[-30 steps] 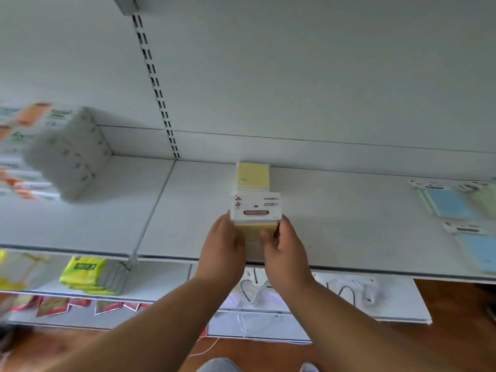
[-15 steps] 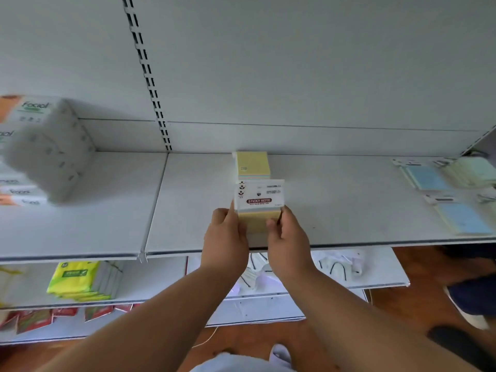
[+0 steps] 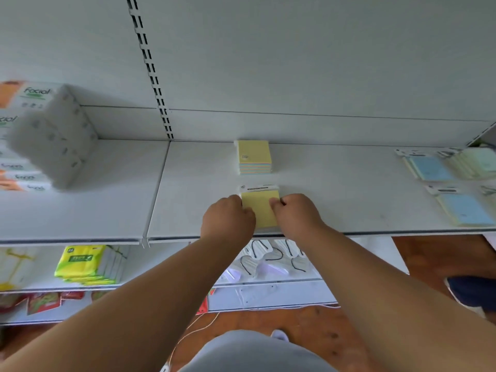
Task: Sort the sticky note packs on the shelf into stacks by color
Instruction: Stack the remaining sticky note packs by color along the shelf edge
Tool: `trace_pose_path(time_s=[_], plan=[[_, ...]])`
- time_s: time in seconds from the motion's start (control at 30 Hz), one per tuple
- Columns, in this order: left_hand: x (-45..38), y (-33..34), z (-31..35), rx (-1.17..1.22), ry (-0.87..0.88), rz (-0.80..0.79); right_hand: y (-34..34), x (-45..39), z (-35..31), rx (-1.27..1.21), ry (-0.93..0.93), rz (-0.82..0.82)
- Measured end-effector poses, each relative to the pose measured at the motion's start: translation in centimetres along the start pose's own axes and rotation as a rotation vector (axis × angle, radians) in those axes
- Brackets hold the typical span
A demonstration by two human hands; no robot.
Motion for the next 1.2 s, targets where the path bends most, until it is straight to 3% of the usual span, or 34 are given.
trace_pose_path(time_s=[0.13,0.3,0.47,0.57,0.83,1.2], plan=[[-0.9,-0.3,-0.2,-0.043,-0.017,-0.053,0.1,-0.8,-0.3,0.093,-0.037,-0.022],[-0.5,-1.7,-2.2,0.142,-0.001,-0.109,-0.9,-0.2,2.3,-0.074,-0.064,0.058],[0.4,-1.5,-4.7,-0.061,0.351,-0.044,-1.4,1.5,4.8,-0.011,-0.382,0.01],[0.2,-1.0,-3.9,-0.121,0.436,-0.072,-0.9,1.3,4.6,0.16,-0.551,0.0],[0.2,-0.4,-3.1,-0.15,0.424,-0.053,-0.6,1.1,4.7,0.118,-0.572,0.01],[-0.5,-0.8,-3.0,-0.216,0.463,-0.171,-0.9,0.9,4.6,0.122,-0.541,-0.031]])
Point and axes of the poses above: each hand's wrist, its own x-axis away from the middle knuckle, its own y-axis out of the palm, z = x × y, the point moved 1 cm from there along -x, towards the middle knuckle, and after that the axes turned 13 degrees about z, right-handed, at the moved point
